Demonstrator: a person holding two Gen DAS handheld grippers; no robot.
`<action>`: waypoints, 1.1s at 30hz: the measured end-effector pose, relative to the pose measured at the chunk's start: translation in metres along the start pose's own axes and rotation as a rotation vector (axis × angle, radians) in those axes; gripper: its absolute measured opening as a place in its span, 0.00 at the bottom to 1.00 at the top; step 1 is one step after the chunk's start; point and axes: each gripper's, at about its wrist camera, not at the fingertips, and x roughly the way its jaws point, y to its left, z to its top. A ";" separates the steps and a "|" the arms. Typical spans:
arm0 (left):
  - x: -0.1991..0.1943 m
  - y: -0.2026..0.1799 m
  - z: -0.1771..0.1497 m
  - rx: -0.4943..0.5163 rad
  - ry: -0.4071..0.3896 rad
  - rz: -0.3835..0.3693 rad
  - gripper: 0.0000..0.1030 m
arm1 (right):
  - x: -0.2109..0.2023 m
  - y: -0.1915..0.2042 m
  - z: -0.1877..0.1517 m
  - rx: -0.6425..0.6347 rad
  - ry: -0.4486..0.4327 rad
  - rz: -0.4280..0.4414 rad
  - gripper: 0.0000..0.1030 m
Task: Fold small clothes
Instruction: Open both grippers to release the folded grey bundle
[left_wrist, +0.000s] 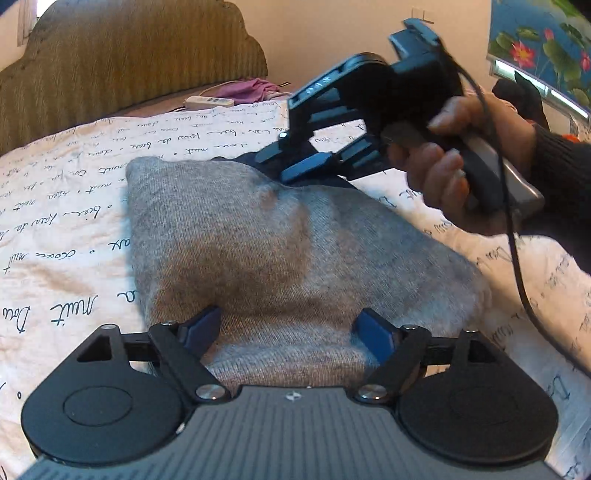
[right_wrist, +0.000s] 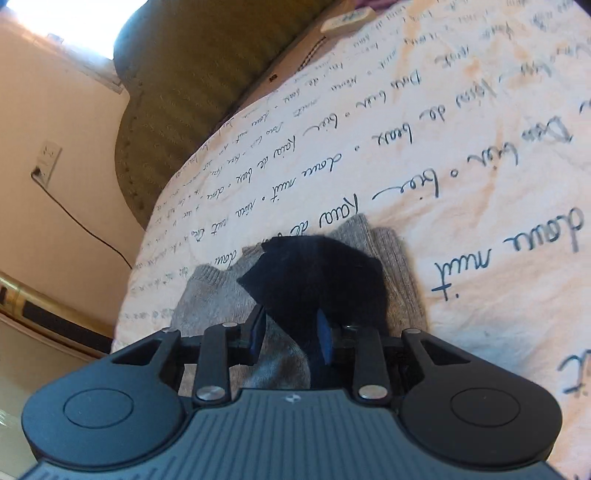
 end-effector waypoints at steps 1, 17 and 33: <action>-0.005 0.001 0.001 -0.012 0.003 0.004 0.79 | -0.010 0.008 -0.007 -0.036 -0.019 -0.025 0.29; -0.028 -0.005 -0.002 -0.069 0.056 0.077 0.81 | -0.075 0.014 -0.105 -0.036 -0.119 0.007 0.38; -0.123 0.054 0.002 -0.123 -0.161 0.246 0.79 | -0.168 0.020 -0.152 -0.125 -0.212 -0.069 0.56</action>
